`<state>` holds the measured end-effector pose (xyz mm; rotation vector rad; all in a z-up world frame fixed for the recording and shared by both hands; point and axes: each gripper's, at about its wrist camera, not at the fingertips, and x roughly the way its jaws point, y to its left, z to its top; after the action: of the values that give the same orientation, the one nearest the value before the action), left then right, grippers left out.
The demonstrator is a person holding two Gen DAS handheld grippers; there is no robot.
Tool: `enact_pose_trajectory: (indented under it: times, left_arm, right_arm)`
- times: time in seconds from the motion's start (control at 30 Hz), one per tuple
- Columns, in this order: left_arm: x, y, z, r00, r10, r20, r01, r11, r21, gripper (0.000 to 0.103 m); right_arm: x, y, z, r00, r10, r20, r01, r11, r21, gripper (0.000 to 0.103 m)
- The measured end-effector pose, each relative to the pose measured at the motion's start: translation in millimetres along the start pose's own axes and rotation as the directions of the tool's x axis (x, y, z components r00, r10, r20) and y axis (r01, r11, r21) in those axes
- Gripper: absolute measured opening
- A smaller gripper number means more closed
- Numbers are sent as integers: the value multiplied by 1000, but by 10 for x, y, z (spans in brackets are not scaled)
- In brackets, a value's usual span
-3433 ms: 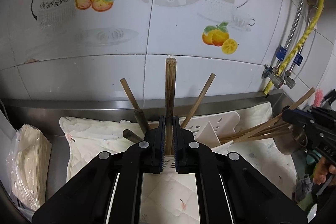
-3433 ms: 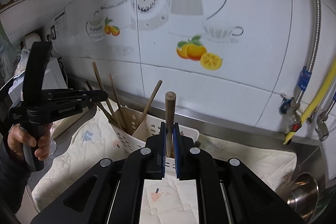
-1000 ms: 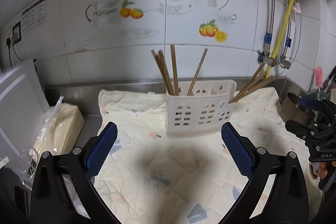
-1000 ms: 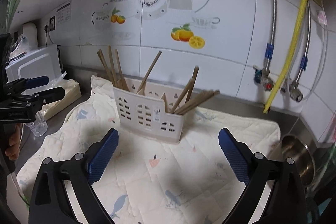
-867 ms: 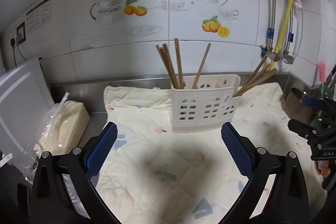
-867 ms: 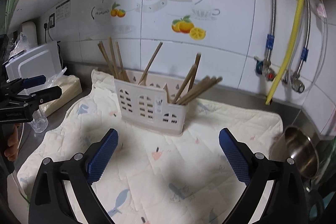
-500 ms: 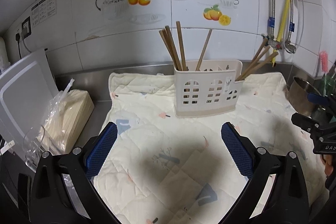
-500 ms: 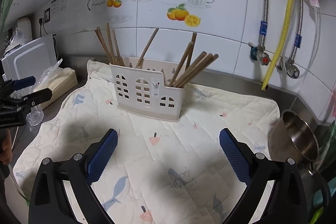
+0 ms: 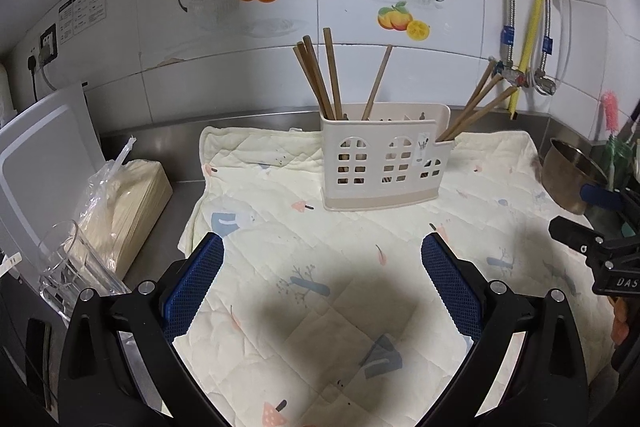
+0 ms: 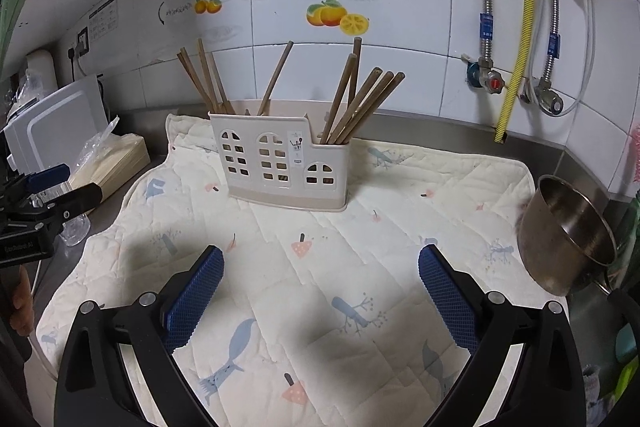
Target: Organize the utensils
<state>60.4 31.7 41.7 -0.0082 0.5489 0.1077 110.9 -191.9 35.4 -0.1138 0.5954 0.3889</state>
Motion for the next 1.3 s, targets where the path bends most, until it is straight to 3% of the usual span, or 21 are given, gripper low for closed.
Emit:
enact_pose_trajectory:
  times: [1.3]
  left_arm:
    - [-47,-49,-71,1000,9,-6,-9,1000,17,98]
  right_arm:
    - [-68,11,-34,1000,5,10,-5,1000,6,96]
